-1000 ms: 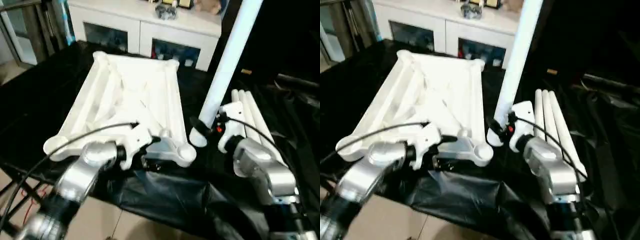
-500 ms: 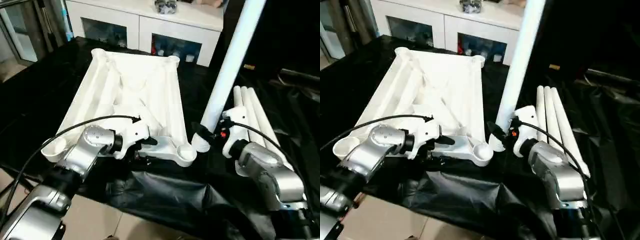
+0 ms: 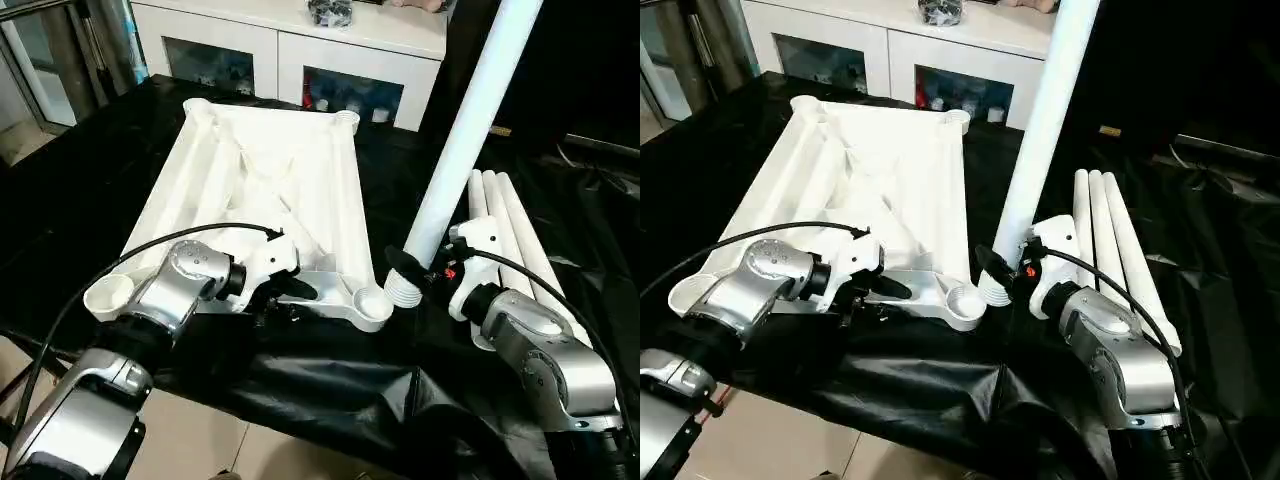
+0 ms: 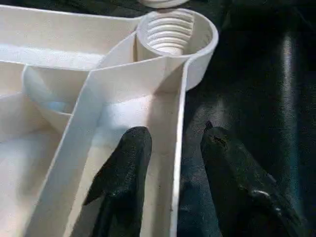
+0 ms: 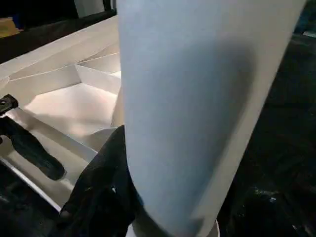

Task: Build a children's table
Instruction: Insert table leg to table base

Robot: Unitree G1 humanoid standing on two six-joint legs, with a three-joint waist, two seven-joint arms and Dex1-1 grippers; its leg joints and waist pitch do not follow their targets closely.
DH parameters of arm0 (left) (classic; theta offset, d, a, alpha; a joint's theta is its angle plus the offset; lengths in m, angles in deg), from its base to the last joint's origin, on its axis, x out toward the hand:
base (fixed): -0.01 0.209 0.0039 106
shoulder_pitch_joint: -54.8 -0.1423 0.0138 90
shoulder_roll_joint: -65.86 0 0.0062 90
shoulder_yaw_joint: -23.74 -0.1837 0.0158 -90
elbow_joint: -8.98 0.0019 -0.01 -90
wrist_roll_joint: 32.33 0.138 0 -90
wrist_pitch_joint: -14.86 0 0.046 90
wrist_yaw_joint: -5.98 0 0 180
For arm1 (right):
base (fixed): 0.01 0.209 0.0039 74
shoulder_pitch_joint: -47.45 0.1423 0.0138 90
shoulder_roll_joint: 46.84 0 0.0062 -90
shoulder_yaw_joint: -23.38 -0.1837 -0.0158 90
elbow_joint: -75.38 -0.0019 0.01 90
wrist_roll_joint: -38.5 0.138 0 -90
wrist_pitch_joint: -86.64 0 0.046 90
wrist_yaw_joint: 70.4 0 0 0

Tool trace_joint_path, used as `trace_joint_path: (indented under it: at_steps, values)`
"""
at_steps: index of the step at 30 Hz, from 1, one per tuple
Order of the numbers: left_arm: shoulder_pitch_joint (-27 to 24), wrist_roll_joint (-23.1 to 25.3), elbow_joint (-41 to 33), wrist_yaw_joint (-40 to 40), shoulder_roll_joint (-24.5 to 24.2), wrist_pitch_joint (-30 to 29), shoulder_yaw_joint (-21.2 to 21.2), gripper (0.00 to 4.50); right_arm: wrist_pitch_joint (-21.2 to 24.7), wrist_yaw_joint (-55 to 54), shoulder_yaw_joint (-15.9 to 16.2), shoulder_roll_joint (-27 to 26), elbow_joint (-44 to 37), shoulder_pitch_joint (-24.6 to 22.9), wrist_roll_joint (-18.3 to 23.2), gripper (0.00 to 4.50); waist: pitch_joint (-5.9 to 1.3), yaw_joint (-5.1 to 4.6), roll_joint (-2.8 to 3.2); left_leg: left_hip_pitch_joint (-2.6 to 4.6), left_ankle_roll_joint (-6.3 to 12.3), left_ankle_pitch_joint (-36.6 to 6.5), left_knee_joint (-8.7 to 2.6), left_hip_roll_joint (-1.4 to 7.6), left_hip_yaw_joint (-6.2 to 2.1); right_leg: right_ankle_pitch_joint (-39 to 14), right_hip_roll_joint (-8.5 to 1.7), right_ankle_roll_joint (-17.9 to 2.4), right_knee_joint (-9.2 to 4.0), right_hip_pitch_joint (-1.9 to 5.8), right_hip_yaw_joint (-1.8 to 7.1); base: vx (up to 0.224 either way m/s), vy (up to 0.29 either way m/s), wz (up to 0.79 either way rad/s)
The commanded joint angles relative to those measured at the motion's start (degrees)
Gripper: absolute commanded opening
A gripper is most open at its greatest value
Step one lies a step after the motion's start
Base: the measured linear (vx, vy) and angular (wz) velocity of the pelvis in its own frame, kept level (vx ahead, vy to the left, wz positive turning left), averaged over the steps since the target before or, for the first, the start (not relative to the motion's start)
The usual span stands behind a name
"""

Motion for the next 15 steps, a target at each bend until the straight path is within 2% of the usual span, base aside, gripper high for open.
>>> trace_joint_path:
  at_steps: [1, 2, 3, 7, 10, 11, 15]
  values:
    - [0.8, 0.8, 1.2, 0.8, 0.3, -1.0, -0.1, 1.65, 0.3, -0.6, -1.0, 0.3, -0.7, 0.1, 0.2, 1.88, -3.77, 0.17, 1.08, 0.21, 0.04, -2.8, -4.31, 3.81, -1.37, 0.9, -6.57, -14.3, -4.32, 3.35, 3.39, 0.000, 0.000, 0.00]
    - [0.8, 0.8, 1.2, 0.8, 0.3, -1.0, -0.1, 1.45, 0.3, -0.6, -1.0, 0.3, -0.7, 0.1, 0.2, 1.88, -3.78, 0.17, 1.08, 0.21, 0.03, -2.8, -4.31, 3.82, -1.38, 0.9, -6.59, -14.4, -4.30, 3.37, 3.40, 0.000, 0.000, 0.00]
    - [0.8, 0.8, 1.1, 1.1, 0.3, -1.3, 0.0, 1.30, 0.5, -0.5, -0.9, 0.2, -0.7, 0.3, 0.3, 1.88, -3.76, 0.16, 0.73, 0.11, 0.12, -2.8, -4.31, 3.81, -1.37, 0.7, -6.62, -14.3, -4.36, 3.47, 3.41, 0.000, 0.000, 0.00]
    - [0.6, 1.2, 0.9, 1.5, 0.2, -1.1, -0.3, 1.18, 1.0, -0.2, -0.5, 0.0, -0.2, 1.1, 0.6, 1.88, -3.76, 0.21, 0.78, 0.09, 0.44, -2.2, -4.30, 3.85, -1.38, 0.9, -6.68, -14.4, -4.27, 3.41, 3.41, 0.000, 0.000, 0.00]
    - [0.5, 1.7, 1.0, 1.5, 0.1, -1.5, -0.5, 0.80, 1.5, 0.6, 0.0, -0.2, 0.7, 2.1, 1.1, 1.88, -3.71, 0.15, 0.82, 0.15, 0.50, -2.6, -4.34, 3.92, -1.38, 0.1, -6.71, -14.5, -4.32, 3.32, 3.36, 0.000, 0.000, 0.00]
    - [0.5, 1.7, 1.0, 1.5, 0.1, -1.5, -0.5, 0.80, 1.5, 0.6, 0.0, -0.2, 0.7, 2.1, 1.1, 1.88, -3.71, 0.15, 0.82, 0.15, 0.50, -2.6, -4.34, 3.92, -1.38, 0.1, -6.71, -14.5, -4.32, 3.32, 3.36, 0.000, 0.000, 0.00]
    - [0.4, 2.7, 1.1, 1.4, -0.2, -1.8, -0.8, 0.48, 4.2, 3.3, 0.2, -0.5, 2.9, 4.5, 3.7, 1.88, -3.64, 0.10, 0.94, 0.18, 0.37, -3.2, -4.35, 3.95, -1.41, -1.4, -6.82, -14.4, -4.49, 3.32, 3.43, 0.000, 0.000, 0.00]
